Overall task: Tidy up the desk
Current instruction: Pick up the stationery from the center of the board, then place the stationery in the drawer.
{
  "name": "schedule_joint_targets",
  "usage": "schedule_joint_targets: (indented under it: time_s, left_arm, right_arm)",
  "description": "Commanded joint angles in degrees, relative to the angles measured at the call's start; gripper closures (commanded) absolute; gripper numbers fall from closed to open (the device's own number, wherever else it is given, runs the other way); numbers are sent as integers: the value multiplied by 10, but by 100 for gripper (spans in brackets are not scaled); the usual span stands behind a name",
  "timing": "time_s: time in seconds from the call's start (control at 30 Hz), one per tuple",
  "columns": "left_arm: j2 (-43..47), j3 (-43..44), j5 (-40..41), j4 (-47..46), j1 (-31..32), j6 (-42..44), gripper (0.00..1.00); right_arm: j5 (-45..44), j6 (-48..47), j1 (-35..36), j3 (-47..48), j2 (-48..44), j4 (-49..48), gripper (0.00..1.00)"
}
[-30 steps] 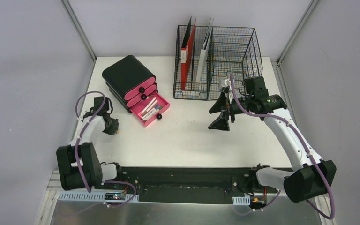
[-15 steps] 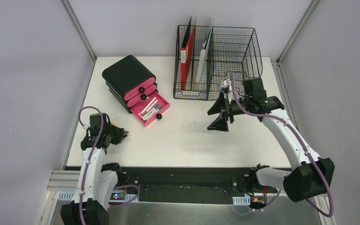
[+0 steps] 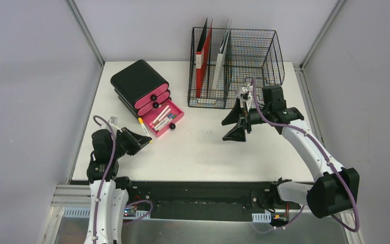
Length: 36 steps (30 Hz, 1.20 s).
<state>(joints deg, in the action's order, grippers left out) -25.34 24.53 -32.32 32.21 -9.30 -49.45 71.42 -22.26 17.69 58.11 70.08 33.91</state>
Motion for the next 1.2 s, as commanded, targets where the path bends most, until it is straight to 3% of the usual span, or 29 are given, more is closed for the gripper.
schedule_joint_targets:
  time_s: [0.0,0.17,0.3,0.43,0.57,0.8,1.0,1.17]
  left_arm:
    - [41,-14,-119,-101,7,28,100]
    - [52,-38,-178,-214,19,9,100]
    - [56,-68,-169,-336,70,-19,100]
    - [21,-65,-95,-388,187,14,100]
    - [-68,-58,-12,-476,318,58,100]
    - [-233,-7,186,-598,549,197,100]
    - [-354,13,262,-737,604,212,100]
    - [-418,40,291,-775,637,219,100]
  right_arm:
    - [40,21,-3,-9,-3,-56,1]
    - [48,44,-2,-18,-1,-82,1]
    - [58,77,-1,-31,1,-125,1]
    - [71,121,1,-37,5,-161,1]
    - [76,189,9,-57,5,-235,1]
    - [48,255,18,-63,1,-282,1]
    - [-19,377,18,-90,-1,-393,1]
    - [-37,471,18,-113,2,-489,1]
